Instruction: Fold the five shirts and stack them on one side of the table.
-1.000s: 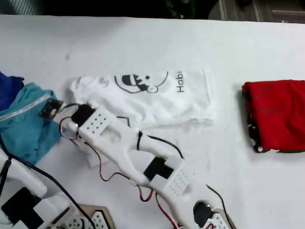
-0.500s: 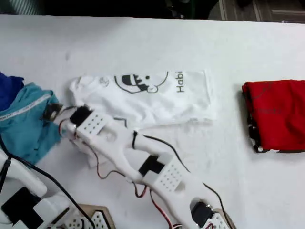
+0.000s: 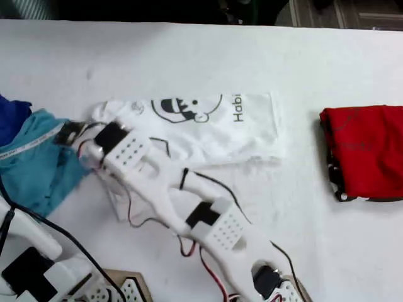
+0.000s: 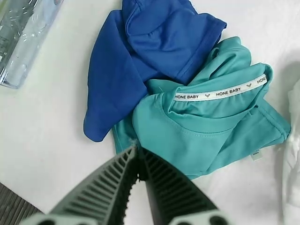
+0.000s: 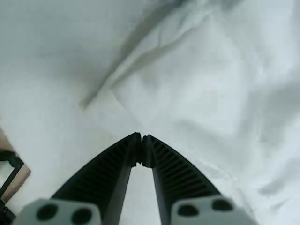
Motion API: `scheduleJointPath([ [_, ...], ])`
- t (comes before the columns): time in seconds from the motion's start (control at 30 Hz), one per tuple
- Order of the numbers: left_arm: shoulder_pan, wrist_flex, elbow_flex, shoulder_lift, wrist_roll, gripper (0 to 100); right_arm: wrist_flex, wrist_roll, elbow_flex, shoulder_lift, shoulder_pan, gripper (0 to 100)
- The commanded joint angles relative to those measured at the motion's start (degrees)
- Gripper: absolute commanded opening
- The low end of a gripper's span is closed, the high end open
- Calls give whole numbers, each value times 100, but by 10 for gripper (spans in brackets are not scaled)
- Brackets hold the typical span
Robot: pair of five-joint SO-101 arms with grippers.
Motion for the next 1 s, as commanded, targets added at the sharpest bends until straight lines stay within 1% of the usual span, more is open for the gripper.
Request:
scheduleJointPath([
  [0.0, 57, 26, -26, -198, 44, 29, 48, -9, 26, -198, -303, 27],
  [0.03, 57, 26, -26, -198, 44, 29, 48, -18, 26, -163, -356, 48],
  [0.17, 57, 18, 18, -198, 44, 30, -40, -18, -70, 75, -391, 189],
  [0.23, 57, 18, 18, -189, 44, 30, -163, -18, -88, 215, -374, 204],
  [0.5, 66, 18, 18, -189, 26, 30, -699, 18, -88, 725, -365, 138],
  [0.67, 66, 18, 18, -189, 35, 30, -681, 26, -97, 664, -295, 13],
  [0.73, 66, 18, 18, -189, 35, 30, -646, 26, -97, 593, -198, 25],
  [0.9, 66, 18, 18, -189, 35, 30, -497, 62, -88, 435, 57, 18],
  [0.97, 66, 18, 18, -189, 35, 30, -347, 308, -97, 365, 84, 19],
])
